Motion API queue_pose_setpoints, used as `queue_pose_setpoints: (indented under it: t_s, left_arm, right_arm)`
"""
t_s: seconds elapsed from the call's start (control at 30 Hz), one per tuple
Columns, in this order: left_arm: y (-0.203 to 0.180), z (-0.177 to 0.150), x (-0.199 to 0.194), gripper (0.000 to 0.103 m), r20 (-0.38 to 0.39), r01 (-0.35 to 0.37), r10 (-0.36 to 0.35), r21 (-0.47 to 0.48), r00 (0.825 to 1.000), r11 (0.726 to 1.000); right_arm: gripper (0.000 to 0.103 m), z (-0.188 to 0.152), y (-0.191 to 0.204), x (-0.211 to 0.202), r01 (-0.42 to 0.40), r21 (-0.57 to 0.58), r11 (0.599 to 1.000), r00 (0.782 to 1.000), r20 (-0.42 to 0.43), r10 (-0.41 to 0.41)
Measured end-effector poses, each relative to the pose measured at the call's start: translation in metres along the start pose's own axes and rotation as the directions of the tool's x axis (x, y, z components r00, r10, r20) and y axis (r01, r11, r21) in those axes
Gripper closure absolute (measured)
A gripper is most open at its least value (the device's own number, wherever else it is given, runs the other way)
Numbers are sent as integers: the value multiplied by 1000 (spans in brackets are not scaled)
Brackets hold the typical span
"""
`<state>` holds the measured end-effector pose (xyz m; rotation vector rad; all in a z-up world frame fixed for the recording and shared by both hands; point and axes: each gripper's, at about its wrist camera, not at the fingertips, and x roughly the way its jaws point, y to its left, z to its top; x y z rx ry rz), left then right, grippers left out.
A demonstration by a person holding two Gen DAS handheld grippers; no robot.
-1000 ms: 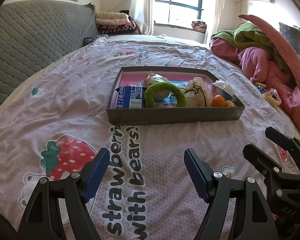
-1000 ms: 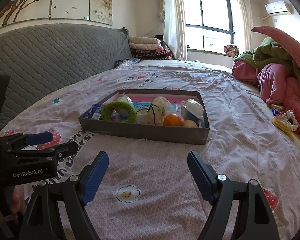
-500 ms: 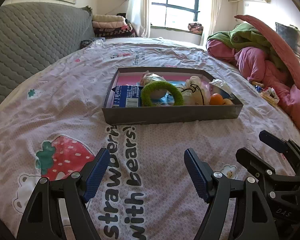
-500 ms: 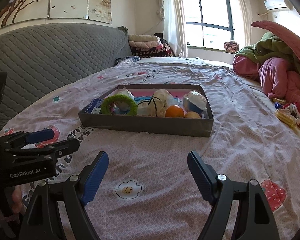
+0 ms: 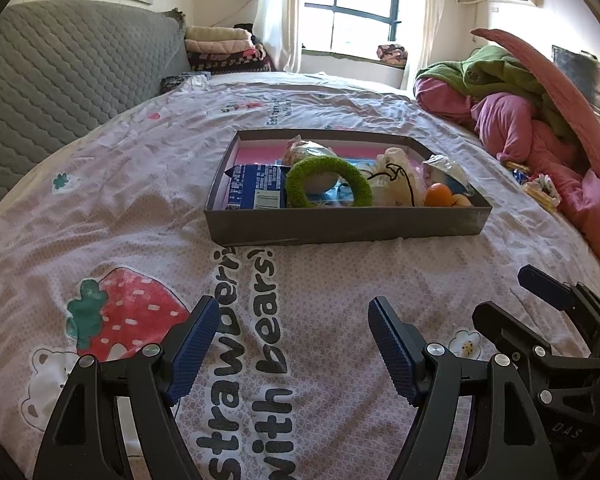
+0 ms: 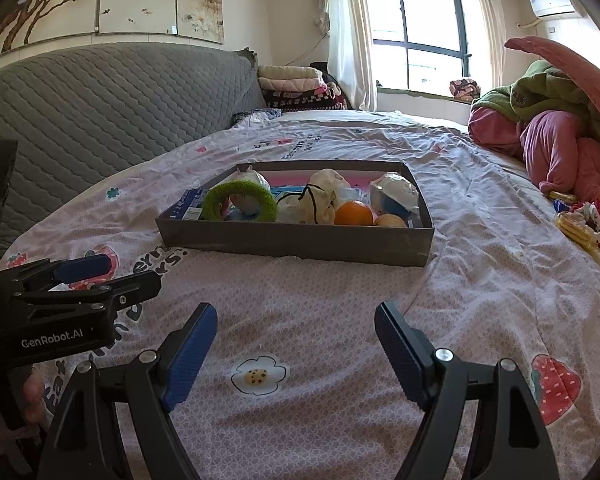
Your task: Organize objects
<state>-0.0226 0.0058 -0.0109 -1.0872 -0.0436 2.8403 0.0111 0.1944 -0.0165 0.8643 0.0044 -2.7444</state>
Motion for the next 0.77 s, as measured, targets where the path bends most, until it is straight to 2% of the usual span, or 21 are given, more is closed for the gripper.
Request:
queue_pose_setpoints:
  t_s: [0.23,0.5,0.7,0.77]
  left_arm:
    - [-2,-2,3,25,-6,-1,1,12,1000,1000]
    - [1,-5,12,25,-48,16,-17,-13,999,1000]
    - [3,-4,6,25,-2,-21,21,-7,1000,1000]
    - [2,-3,7,25,-9,-26,26,-5,1000,1000]
  right_arm:
    - [22,-1,0,1,-2,-1,1000,1000,-3,2]
    - [22,-3,-1,4,2,-5,1000,1000,-11,-2]
    - [22,-3,-1,5,3,-5,1000,1000,-20,-3]
    - [22,-3,-1,6,2,-5,1000,1000,-20,-2]
